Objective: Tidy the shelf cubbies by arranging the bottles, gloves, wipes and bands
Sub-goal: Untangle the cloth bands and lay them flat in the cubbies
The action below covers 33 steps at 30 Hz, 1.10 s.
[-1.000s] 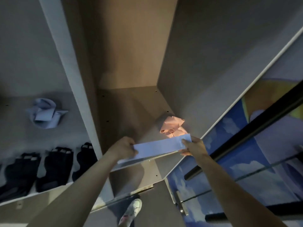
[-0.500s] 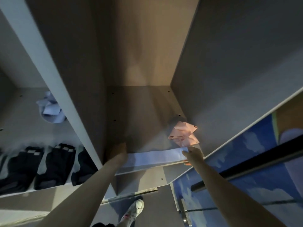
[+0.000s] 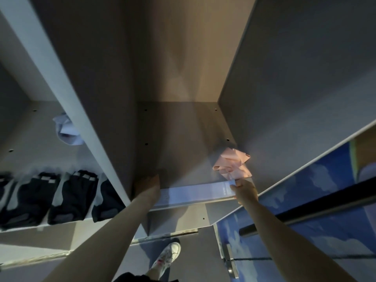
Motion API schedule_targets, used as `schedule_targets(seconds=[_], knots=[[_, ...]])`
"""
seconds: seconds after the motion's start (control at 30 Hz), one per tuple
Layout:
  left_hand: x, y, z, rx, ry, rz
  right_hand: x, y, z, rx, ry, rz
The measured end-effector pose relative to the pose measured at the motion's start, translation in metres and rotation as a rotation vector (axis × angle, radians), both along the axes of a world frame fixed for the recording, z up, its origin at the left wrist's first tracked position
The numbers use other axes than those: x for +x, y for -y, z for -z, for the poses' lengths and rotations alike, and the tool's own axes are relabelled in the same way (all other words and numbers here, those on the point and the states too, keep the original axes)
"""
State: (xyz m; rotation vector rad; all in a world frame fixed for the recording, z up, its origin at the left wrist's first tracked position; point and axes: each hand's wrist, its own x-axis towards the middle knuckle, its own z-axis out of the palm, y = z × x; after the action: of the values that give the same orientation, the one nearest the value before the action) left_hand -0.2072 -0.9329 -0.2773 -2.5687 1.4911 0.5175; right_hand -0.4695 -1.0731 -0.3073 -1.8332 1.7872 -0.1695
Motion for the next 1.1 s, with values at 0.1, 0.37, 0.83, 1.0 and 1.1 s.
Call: schedule_targets(seconds=[0.1,0.37,0.83,1.0,1.1], knots=[[0.001,0.0,0.0,-0.015,-0.005,0.016,-0.005,0.001,0.003,-0.028,-0.026,-0.038],[0.0,-0.005,-0.009,-0.1,-0.106,-0.051,0.004,-0.019,-0.015,-0.337,-0.022,-0.118],[-0.024,-0.091,-0.123,-0.939,-1.014,-0.268,0.083,-0.136,-0.172,0.189,0.972,-0.225],[-0.012,-0.145,-0.142,-1.067,-1.112,-0.421,0.111,-0.178,-0.189,0.263,0.986,-0.341],[0.008,-0.174,-0.14,-1.122,-1.027,-0.507,0.133,-0.2,-0.19,0.317,0.97,-0.408]])
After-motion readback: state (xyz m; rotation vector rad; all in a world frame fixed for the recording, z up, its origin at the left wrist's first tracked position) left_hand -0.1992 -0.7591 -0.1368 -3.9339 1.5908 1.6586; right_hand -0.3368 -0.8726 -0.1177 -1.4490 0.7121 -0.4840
